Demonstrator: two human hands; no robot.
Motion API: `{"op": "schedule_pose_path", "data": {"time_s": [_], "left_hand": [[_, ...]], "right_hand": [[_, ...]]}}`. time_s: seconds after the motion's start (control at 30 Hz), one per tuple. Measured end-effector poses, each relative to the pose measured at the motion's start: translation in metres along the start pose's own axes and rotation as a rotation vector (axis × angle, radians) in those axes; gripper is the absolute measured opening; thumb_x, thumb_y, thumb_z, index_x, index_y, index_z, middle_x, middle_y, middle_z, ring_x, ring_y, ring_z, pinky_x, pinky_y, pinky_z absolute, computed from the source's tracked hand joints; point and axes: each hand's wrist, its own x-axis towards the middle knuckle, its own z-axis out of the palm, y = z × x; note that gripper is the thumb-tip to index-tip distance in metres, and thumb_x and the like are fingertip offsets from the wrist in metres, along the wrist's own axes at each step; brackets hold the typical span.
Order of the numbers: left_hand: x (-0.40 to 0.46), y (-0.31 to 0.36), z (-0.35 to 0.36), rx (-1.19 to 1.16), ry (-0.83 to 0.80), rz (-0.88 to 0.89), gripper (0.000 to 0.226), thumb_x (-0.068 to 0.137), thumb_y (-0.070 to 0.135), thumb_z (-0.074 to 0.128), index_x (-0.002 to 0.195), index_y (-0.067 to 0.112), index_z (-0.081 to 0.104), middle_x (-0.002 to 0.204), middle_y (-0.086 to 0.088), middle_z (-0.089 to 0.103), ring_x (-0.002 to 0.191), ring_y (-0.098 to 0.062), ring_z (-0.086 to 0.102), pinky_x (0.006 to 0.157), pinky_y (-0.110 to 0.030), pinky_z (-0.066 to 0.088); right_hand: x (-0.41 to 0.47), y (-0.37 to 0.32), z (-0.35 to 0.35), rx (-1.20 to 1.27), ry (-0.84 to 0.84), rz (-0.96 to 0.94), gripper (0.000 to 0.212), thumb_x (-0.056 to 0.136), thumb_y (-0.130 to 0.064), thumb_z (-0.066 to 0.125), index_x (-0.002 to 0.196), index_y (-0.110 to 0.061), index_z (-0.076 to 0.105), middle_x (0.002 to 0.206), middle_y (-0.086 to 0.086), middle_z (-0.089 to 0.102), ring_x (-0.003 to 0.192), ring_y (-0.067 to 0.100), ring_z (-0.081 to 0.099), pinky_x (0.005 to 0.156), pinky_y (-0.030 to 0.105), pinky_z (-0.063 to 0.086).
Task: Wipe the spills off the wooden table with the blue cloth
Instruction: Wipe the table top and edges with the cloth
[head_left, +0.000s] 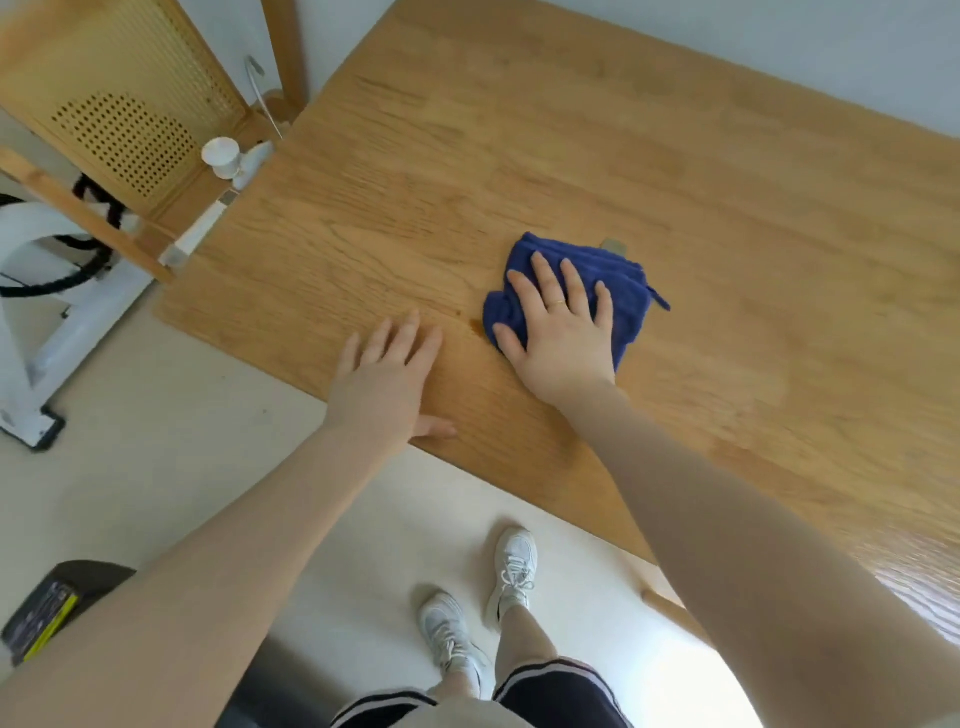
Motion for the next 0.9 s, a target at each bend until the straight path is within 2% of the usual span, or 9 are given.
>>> {"op": "schedule_pose_path", "data": {"time_s": [0.07, 0.13, 0.27, 0.37, 0.43, 0.57, 0.63, 0.83, 0.9], "left_hand": [[-0.002, -0.001, -0.004, -0.014, -0.028, -0.159, 0.131, 0.058, 0.075, 0.063, 0.147, 0.017, -0.013, 0.155, -0.012, -0.020, 0.145, -0.029, -0.009, 0.116, -0.046, 0.000], [0.003, -0.002, -0.010, -0.001, -0.063, -0.242, 0.144, 0.049, 0.080, 0.065, 0.146, 0.013, -0.017, 0.153, -0.020, -0.020, 0.144, -0.033, -0.007, 0.116, -0.046, 0.002], [0.010, 0.000, -0.019, -0.011, -0.126, -0.255, 0.142, 0.052, 0.075, 0.068, 0.146, 0.010, -0.016, 0.154, -0.023, -0.014, 0.144, -0.035, -0.002, 0.117, -0.046, 0.006], [0.006, -0.004, -0.017, -0.053, -0.121, -0.234, 0.137, 0.055, 0.072, 0.069, 0.147, 0.013, -0.015, 0.155, -0.019, -0.015, 0.144, -0.032, -0.004, 0.117, -0.044, 0.009], [0.003, -0.012, -0.015, -0.097, -0.083, -0.209, 0.135, 0.053, 0.076, 0.066, 0.148, 0.018, -0.011, 0.157, -0.013, -0.013, 0.145, -0.029, -0.003, 0.116, -0.042, 0.011], [-0.002, -0.029, -0.009, -0.174, -0.005, -0.143, 0.123, 0.058, 0.074, 0.064, 0.150, 0.026, -0.002, 0.158, -0.002, -0.009, 0.145, -0.023, 0.000, 0.115, -0.043, 0.012], [-0.003, -0.032, -0.007, -0.171, 0.005, -0.131, 0.121, 0.059, 0.073, 0.064, 0.149, 0.026, -0.001, 0.158, 0.000, -0.009, 0.145, -0.022, 0.001, 0.116, -0.042, 0.012], [-0.001, -0.033, -0.004, -0.142, 0.033, -0.126, 0.119, 0.061, 0.072, 0.064, 0.149, 0.026, 0.000, 0.158, -0.001, -0.008, 0.145, -0.021, 0.002, 0.116, -0.042, 0.015], [-0.001, -0.035, -0.003, -0.138, 0.048, -0.103, 0.118, 0.061, 0.070, 0.065, 0.150, 0.025, 0.002, 0.159, -0.001, -0.006, 0.144, -0.021, 0.004, 0.115, -0.042, 0.017]], "right_hand": [[-0.004, -0.001, -0.001, -0.005, -0.015, -0.026, 0.060, 0.093, -0.053, 0.032, 0.146, -0.029, 0.018, 0.158, -0.003, 0.006, 0.145, 0.024, 0.000, 0.113, 0.050, -0.005], [-0.023, -0.003, 0.001, -0.036, -0.024, -0.140, 0.061, 0.092, -0.053, 0.032, 0.146, -0.028, 0.020, 0.158, -0.001, 0.010, 0.145, 0.026, 0.003, 0.113, 0.051, -0.002], [-0.060, -0.014, 0.005, -0.061, -0.079, -0.375, 0.059, 0.085, -0.054, 0.031, 0.137, -0.027, 0.039, 0.151, 0.002, 0.032, 0.140, 0.029, 0.025, 0.111, 0.055, 0.015], [-0.048, -0.010, 0.005, -0.051, -0.086, -0.474, 0.058, 0.084, -0.056, 0.033, 0.135, -0.029, 0.041, 0.150, 0.001, 0.034, 0.139, 0.028, 0.028, 0.111, 0.053, 0.012], [-0.025, -0.011, 0.002, -0.039, -0.066, -0.475, 0.058, 0.086, -0.056, 0.032, 0.137, -0.030, 0.040, 0.152, 0.000, 0.031, 0.141, 0.028, 0.025, 0.112, 0.052, 0.010], [0.025, -0.030, 0.001, 0.003, -0.079, -0.307, 0.059, 0.091, -0.052, 0.035, 0.144, -0.031, 0.024, 0.158, -0.002, 0.011, 0.145, 0.025, 0.004, 0.113, 0.052, -0.002], [0.032, -0.038, 0.001, 0.008, -0.067, -0.267, 0.059, 0.092, -0.051, 0.035, 0.145, -0.030, 0.022, 0.158, -0.002, 0.009, 0.145, 0.026, 0.002, 0.113, 0.052, -0.003], [-0.032, -0.038, 0.010, -0.062, -0.040, -0.422, 0.060, 0.085, -0.054, 0.034, 0.139, -0.028, 0.035, 0.153, 0.002, 0.027, 0.141, 0.028, 0.022, 0.112, 0.053, 0.011], [-0.043, -0.037, 0.012, -0.066, -0.053, -0.451, 0.059, 0.084, -0.055, 0.035, 0.137, -0.029, 0.039, 0.151, 0.001, 0.032, 0.140, 0.028, 0.026, 0.110, 0.052, 0.012]]}}
